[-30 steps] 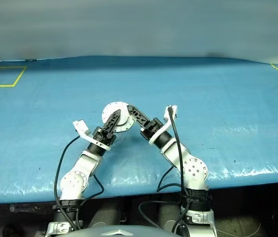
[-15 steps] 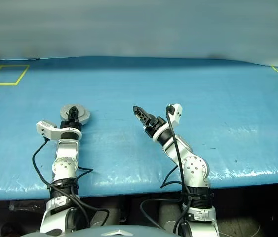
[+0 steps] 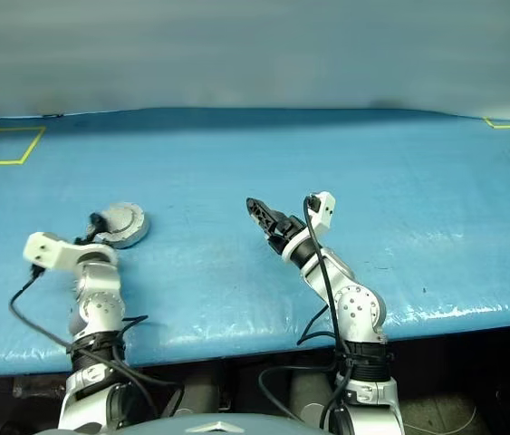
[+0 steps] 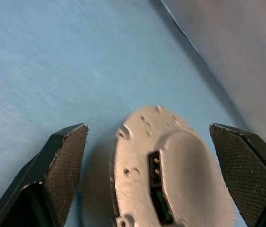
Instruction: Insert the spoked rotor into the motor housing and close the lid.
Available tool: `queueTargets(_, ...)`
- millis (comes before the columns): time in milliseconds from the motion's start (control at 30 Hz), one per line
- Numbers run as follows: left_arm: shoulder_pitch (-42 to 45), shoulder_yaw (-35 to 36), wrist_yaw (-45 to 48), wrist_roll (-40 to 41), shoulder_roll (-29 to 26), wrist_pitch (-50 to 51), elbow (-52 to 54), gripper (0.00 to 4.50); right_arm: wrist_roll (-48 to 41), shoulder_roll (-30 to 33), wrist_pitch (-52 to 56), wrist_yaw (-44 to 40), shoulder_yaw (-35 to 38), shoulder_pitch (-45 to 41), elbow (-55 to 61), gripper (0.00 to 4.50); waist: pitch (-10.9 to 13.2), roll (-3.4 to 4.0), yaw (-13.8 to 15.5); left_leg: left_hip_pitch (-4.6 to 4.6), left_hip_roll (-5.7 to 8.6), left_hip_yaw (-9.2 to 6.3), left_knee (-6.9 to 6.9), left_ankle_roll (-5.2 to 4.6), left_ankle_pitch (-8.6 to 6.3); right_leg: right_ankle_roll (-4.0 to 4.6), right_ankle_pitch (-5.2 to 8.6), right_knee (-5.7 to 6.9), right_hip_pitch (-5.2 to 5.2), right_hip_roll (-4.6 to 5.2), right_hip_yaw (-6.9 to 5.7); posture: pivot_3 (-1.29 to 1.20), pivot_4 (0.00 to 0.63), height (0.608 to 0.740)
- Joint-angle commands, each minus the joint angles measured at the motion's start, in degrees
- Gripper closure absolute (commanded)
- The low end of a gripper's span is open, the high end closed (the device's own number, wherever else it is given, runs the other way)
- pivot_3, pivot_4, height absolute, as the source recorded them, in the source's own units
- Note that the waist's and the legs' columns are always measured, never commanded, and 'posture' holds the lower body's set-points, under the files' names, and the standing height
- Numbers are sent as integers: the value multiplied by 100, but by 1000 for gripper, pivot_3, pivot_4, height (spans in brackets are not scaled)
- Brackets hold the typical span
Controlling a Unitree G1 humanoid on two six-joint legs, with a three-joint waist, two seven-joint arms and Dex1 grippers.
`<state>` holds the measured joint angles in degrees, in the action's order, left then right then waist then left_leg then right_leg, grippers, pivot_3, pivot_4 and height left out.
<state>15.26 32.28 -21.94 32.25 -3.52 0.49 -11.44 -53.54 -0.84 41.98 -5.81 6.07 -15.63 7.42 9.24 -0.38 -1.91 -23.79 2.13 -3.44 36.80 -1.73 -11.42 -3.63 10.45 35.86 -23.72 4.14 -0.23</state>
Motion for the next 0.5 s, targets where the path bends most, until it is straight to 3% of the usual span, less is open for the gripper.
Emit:
queueTargets(33,-149,85,-216,-596,-319,-292,650,27,227,77,-58,-43,-1,-155,-16,256,1,-2,49,-2,0,-1,-1,0,0,2,1,0,-1,-1,-1,0,150,740)
queueTargets(167,-261,-580,1138,-676,-607,-515,1219,27,1243,370,-781,-481,-485,-154,88,256,4,-6,180,-13,8,-5,5,5,0,7,4,-3,-9,4,-10,0,150,740)
queueTargets(367,-388,-2019,3337,-806,-863,-708,1519,27,3414,1359,-1728,-444,-1411,-135,-330,256,2,-7,158,-9,33,17,13,12,-26,0,2,-23,-12,45,-12,0,150,740)
queueTargets(500,-627,-3153,4818,-1009,-1473,-156,1645,27,3647,1823,-2022,-978,-1270,-161,-335,256,4,-3,100,-19,28,27,-7,-19,-11,2,0,-14,-16,39,-3,0,150,740)
